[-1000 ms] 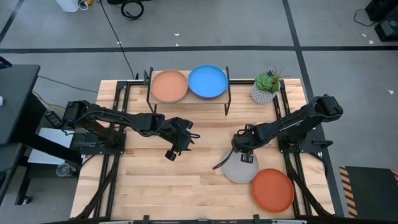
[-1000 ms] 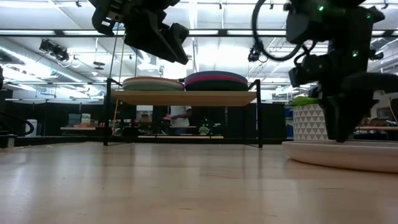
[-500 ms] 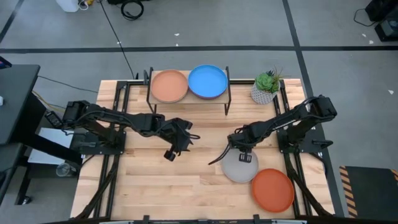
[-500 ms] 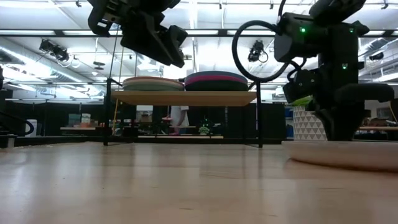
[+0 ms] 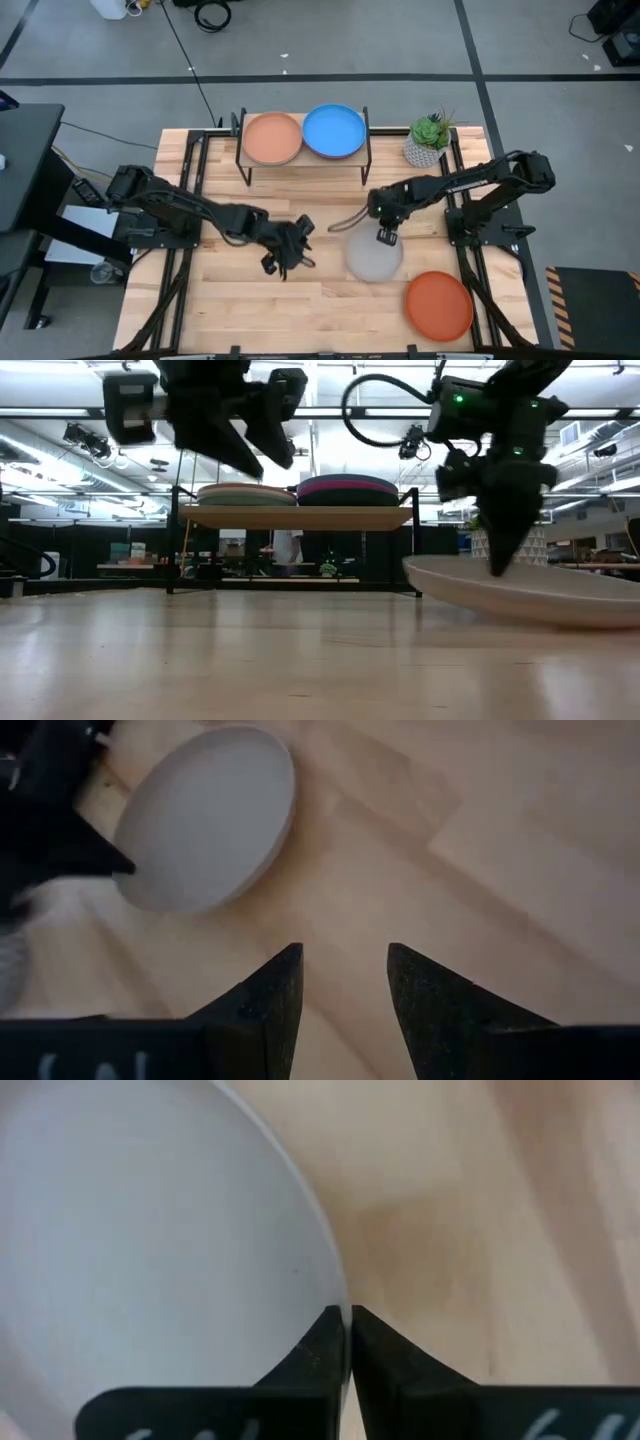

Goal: Place and stack plates onto a shelf
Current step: Stack the gray plate on top of the brown plate on the shelf

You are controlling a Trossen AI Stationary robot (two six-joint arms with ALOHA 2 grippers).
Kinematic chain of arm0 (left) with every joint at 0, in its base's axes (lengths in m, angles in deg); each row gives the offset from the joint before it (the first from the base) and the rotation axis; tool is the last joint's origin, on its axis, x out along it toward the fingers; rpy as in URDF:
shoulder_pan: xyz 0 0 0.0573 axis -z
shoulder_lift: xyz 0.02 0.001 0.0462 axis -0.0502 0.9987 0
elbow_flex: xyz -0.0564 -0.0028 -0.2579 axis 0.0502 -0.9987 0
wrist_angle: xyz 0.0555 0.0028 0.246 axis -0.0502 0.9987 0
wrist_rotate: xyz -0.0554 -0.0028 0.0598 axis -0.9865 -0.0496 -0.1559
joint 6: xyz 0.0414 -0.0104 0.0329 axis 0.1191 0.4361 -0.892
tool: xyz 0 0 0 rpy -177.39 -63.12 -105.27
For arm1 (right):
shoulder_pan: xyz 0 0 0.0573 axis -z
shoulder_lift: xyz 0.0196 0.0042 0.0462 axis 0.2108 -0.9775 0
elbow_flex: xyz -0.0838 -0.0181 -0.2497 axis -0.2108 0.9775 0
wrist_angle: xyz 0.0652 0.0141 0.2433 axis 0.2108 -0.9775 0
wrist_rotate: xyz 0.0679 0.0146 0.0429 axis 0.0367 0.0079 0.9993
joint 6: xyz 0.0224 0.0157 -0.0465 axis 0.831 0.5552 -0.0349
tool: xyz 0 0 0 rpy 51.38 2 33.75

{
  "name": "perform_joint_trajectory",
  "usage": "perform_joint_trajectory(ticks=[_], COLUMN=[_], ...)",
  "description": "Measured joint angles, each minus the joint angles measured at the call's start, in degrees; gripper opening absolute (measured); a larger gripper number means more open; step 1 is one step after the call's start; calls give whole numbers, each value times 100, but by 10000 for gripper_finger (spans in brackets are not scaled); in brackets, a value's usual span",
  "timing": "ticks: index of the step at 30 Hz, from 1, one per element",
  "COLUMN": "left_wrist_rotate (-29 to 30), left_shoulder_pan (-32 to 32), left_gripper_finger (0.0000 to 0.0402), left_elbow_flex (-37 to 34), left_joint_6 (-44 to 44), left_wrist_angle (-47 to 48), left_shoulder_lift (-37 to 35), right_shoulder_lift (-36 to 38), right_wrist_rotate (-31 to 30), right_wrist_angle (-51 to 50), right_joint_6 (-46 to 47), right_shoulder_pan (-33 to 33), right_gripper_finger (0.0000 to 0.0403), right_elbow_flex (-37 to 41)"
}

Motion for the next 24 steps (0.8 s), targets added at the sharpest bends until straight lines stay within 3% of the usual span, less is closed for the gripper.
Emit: perform_joint_trajectory(ticks=[5, 10, 17, 24], left_wrist_rotate=[1204, 1869, 2237, 2186], left_shoulder_pan=[272, 378, 387, 338], left_gripper_finger=[162, 191, 241, 251], left_elbow_flex=[0, 0, -2, -2], left_joint_6=[-489, -1160, -2303, -3767], left_wrist_angle=[-710, -1435, -2377, -3259], left_shoulder_lift=[605, 995, 1368, 1765], right_shoulder_lift=[122, 114, 114, 112], right_wrist_rotate=[647, 1097, 1275, 1453], right_wrist_angle=[536, 691, 817, 1061], right_joint_6=[-290, -497, -585, -661], right_shoulder_pan=[476, 771, 895, 893], right_gripper_finger=[18, 19, 19, 20], right_elbow_flex=[0, 0, 0, 0])
